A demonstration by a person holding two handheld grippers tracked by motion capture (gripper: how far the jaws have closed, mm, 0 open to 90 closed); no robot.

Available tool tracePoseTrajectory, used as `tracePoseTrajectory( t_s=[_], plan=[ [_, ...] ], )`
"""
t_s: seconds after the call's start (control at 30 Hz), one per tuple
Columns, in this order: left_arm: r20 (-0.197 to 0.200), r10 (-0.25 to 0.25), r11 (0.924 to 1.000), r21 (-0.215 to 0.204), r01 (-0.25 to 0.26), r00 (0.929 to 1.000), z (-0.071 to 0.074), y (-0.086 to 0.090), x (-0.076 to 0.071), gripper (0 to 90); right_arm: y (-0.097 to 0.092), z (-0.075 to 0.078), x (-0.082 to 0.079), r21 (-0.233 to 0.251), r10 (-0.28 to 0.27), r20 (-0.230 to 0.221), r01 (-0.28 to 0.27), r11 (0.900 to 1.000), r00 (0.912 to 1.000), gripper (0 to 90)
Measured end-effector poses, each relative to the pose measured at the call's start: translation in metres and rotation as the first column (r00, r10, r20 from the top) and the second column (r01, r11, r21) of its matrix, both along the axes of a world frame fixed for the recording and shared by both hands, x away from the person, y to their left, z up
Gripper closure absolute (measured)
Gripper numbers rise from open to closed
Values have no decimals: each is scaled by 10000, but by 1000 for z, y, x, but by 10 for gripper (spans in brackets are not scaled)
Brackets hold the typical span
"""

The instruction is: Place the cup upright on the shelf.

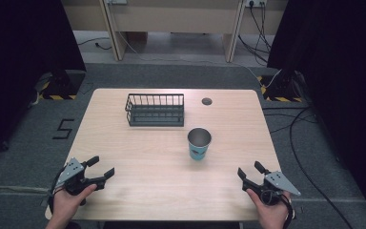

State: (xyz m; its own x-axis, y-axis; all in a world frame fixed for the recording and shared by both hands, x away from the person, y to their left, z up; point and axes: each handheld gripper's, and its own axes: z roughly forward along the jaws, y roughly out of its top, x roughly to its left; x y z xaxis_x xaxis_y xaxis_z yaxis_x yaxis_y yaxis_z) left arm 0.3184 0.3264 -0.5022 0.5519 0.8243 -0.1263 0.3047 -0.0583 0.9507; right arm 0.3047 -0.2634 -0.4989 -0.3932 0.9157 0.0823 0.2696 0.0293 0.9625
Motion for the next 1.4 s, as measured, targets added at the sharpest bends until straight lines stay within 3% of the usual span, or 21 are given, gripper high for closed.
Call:
tracePoseTrajectory(
  t_s=[0.17,0.27,0.4,0.63,0.93,1.07,1.4],
  plan=[
    [184,10,10000,-4,-10,9998,2,0,6,145,-3,-4,6,-53,-221,-25,220,9997,9998,271],
    [251,-278,9983,-502,291,9993,6,-6,15,145,-3,-10,12,6,-289,-177,289,9996,9994,258],
    [698,-699,9969,-321,723,9951,13,-17,24,145,-3,-13,13,-71,-344,-236,342,9994,9991,252],
    [839,-1072,9928,-453,1112,9907,21,-36,39,144,-4,-13,13,85,-503,-285,506,9987,9983,221],
    [1051,-1832,9807,-497,1892,9774,25,-70,56,144,1,-13,14,-315,-370,-323,360,9989,9988,189],
    [1007,-2105,9745,-576,2170,9724,25,-83,62,145,1,-13,15,-308,-374,-539,358,9989,9978,187],
    [796,-2736,9586,-592,2786,9585,23,-115,79,145,3,-13,16,-540,-336,-582,305,9981,9977,190]
  ],
)
